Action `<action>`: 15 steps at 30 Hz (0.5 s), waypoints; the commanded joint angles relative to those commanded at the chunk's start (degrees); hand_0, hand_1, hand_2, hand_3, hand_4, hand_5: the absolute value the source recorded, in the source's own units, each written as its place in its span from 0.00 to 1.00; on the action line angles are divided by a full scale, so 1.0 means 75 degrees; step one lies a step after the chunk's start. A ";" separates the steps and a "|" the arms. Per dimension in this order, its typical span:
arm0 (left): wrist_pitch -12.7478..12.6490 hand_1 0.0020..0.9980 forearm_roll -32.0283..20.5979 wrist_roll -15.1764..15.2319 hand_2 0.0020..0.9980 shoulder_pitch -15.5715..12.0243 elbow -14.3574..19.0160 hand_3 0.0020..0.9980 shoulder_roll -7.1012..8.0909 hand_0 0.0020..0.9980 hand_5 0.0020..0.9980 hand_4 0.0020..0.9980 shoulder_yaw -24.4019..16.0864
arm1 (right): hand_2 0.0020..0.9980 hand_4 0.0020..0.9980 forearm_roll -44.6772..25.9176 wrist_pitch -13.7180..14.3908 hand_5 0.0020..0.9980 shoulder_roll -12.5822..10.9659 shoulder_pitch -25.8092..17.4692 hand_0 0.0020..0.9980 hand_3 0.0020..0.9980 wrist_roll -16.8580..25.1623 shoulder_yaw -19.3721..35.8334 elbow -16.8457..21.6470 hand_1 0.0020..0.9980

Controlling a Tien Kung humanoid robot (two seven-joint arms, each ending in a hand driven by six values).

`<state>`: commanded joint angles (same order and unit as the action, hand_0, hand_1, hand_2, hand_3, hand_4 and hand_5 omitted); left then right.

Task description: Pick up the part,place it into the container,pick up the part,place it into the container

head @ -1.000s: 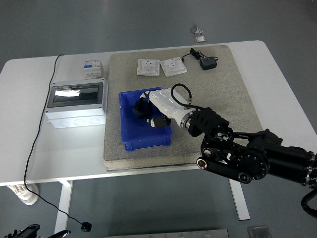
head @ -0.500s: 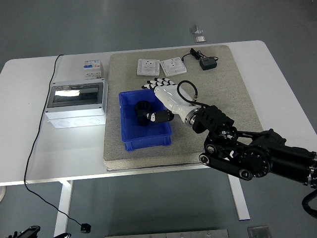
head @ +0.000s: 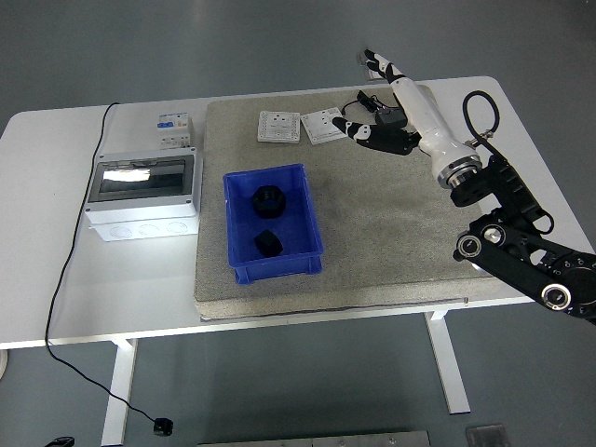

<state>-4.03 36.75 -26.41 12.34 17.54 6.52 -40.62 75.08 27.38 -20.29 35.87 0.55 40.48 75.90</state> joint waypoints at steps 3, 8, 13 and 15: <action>-0.0043 0.67 -0.0314 0.0128 0.70 -0.0077 -0.0008 0.66 -0.0034 0.66 0.63 0.76 0.0218 | 0.77 0.82 -0.0813 -0.0125 0.54 0.0102 -0.0737 0.85 0.77 0.0760 0.0443 -0.0203 0.80; -0.0082 0.67 -0.0440 0.0175 0.70 -0.0165 -0.0028 0.65 -0.0119 0.66 0.63 0.76 0.0364 | 0.52 0.77 -0.2295 -0.0592 0.55 0.0406 -0.1903 0.66 0.55 0.2156 0.0420 -0.0521 0.41; -0.0115 0.67 -0.0717 0.0200 0.69 -0.0236 -0.0039 0.63 -0.0174 0.66 0.64 0.75 0.0683 | 0.37 0.78 -0.3682 -0.0895 0.60 0.0373 -0.2501 0.59 0.41 0.3133 0.0371 -0.0475 0.25; -0.0076 0.67 -0.0771 0.0151 0.69 -0.0249 -0.0039 0.63 -0.0186 0.66 0.64 0.75 0.0771 | 0.37 0.78 -0.4233 -0.0950 0.60 0.0372 -0.2545 0.59 0.41 0.3449 0.0390 -0.0455 0.25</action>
<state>-4.61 30.97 -25.27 10.48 17.25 5.12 -34.84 43.33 20.26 -17.50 16.78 26.42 43.41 72.49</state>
